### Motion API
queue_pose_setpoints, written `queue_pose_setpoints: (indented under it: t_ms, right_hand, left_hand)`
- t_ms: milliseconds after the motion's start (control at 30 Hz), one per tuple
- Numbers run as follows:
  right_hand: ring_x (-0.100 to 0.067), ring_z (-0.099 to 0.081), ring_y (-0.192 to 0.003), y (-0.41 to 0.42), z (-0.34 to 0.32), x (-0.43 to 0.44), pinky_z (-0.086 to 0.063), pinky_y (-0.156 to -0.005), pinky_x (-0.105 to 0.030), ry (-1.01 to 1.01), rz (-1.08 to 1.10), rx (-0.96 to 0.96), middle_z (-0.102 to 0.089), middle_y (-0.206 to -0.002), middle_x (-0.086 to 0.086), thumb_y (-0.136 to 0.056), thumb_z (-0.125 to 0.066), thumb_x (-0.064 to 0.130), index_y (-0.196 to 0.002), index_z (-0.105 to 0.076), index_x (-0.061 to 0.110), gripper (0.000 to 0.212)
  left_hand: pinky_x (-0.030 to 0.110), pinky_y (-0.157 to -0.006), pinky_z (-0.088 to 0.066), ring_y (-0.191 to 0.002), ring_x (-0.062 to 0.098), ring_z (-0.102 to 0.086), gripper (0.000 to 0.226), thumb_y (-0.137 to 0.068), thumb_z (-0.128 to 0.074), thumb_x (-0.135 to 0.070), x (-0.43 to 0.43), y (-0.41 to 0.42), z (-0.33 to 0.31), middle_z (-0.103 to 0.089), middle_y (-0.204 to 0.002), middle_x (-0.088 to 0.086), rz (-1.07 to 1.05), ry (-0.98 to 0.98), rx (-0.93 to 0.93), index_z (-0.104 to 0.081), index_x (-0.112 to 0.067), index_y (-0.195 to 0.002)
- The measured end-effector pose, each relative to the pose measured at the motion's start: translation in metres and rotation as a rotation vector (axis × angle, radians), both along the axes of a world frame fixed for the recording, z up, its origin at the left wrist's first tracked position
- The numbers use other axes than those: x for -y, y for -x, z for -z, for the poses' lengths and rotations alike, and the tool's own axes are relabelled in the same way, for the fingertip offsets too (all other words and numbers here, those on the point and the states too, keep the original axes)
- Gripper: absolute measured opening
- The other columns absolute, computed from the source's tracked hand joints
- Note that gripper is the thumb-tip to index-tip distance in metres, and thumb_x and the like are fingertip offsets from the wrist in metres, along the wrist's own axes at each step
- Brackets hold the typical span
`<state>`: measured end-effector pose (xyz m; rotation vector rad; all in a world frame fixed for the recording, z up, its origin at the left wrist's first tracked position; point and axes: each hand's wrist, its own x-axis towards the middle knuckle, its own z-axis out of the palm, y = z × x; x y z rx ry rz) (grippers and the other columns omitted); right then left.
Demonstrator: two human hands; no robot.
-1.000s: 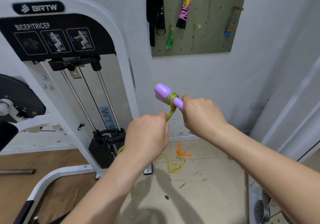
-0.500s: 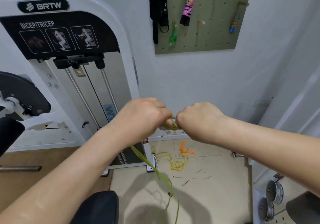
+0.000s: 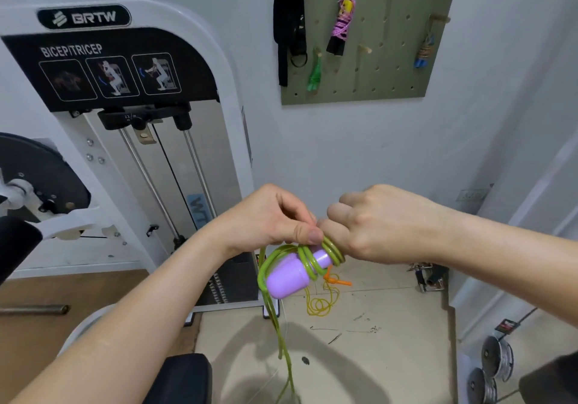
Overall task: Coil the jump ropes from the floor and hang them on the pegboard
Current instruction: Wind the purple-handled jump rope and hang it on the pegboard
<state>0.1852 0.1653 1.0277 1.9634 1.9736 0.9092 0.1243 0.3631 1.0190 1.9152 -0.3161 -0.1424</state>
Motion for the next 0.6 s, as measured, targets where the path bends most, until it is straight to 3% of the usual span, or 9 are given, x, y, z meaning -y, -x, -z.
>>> queue_pose_setpoints:
  t_ms: [33, 167, 333, 400, 467, 533, 600]
  right_hand:
    - [-0.024, -0.046, -0.044, -0.002, 0.001, 0.001, -0.023, -0.036, -0.027, -0.017, -0.007, 0.004, -0.049, -0.059, -0.005, -0.082, -0.044, 0.003, -0.073, -0.059, 0.008, 0.019]
    - [-0.026, -0.051, -0.052, -0.011, 0.003, 0.0, -0.038, -0.035, -0.031, -0.044, 0.013, -0.072, -0.052, -0.065, -0.005, -0.085, -0.044, 0.007, -0.078, -0.06, 0.009, 0.017]
    - [-0.026, -0.052, -0.06, -0.011, -0.004, -0.003, -0.044, -0.04, -0.034, -0.039, 0.048, -0.151, -0.054, -0.069, -0.004, -0.086, -0.045, 0.012, -0.08, -0.056, 0.012, 0.013]
    - [-0.025, -0.051, -0.061, -0.008, -0.008, -0.004, -0.042, -0.044, -0.034, -0.058, 0.001, -0.095, -0.053, -0.069, -0.004, -0.087, -0.043, 0.007, -0.079, -0.057, 0.011, 0.016]
    - [-0.024, -0.049, -0.062, -0.007, -0.013, -0.005, -0.041, -0.049, -0.034, -0.093, -0.043, -0.044, -0.052, -0.071, -0.005, -0.088, -0.042, 0.004, -0.081, -0.059, 0.01, 0.019]
    - [-0.025, -0.047, -0.065, -0.006, -0.016, -0.008, -0.04, -0.053, -0.035, -0.115, -0.04, -0.05, -0.051, -0.074, -0.006, -0.089, -0.044, 0.004, -0.085, -0.059, 0.008, 0.017]
    - [-0.025, -0.045, -0.069, -0.007, -0.015, -0.01, -0.04, -0.057, -0.036, -0.107, 0.019, -0.119, -0.051, -0.078, -0.007, -0.087, -0.043, 0.004, -0.088, -0.06, 0.007, 0.017]
  left_hand:
    - [0.025, -0.064, -0.048, -0.067, 0.014, -0.059, 0.032, -0.047, -0.09, -0.045, 0.0, -0.001, 0.003, -0.068, -0.073, 0.016, -0.022, 0.018, 0.004, -0.073, -0.02, -0.06]
    - [0.016, -0.053, -0.044, -0.053, 0.005, -0.054, 0.015, -0.065, -0.083, -0.025, 0.002, -0.002, 0.005, -0.063, -0.057, -0.004, -0.074, 0.122, 0.054, -0.071, -0.019, -0.059]
    - [0.018, -0.049, -0.039, -0.052, 0.013, -0.047, 0.015, -0.075, -0.075, -0.021, -0.003, -0.003, 0.001, -0.057, -0.056, 0.001, -0.071, 0.139, 0.039, -0.068, -0.016, -0.063]
    - [0.014, -0.041, -0.035, -0.041, 0.007, -0.043, 0.023, -0.066, -0.084, -0.021, -0.006, -0.004, 0.003, -0.052, -0.048, -0.003, -0.035, 0.218, -0.022, -0.063, -0.012, -0.066]
    - [0.013, -0.039, -0.033, -0.037, 0.004, -0.042, 0.044, -0.051, -0.09, -0.038, -0.008, -0.005, 0.01, -0.052, -0.047, -0.006, 0.012, 0.338, -0.053, -0.062, -0.012, -0.072]
    - [0.015, -0.043, -0.036, -0.043, 0.007, -0.048, 0.05, -0.042, -0.091, -0.051, -0.006, -0.007, 0.018, -0.058, -0.053, -0.004, -0.015, 0.446, -0.042, -0.068, -0.019, -0.073]
    - [0.017, -0.048, -0.044, -0.049, 0.009, -0.056, 0.046, -0.041, -0.092, -0.05, -0.003, -0.013, 0.026, -0.063, -0.059, -0.001, -0.101, 0.516, -0.017, -0.071, -0.019, -0.07]
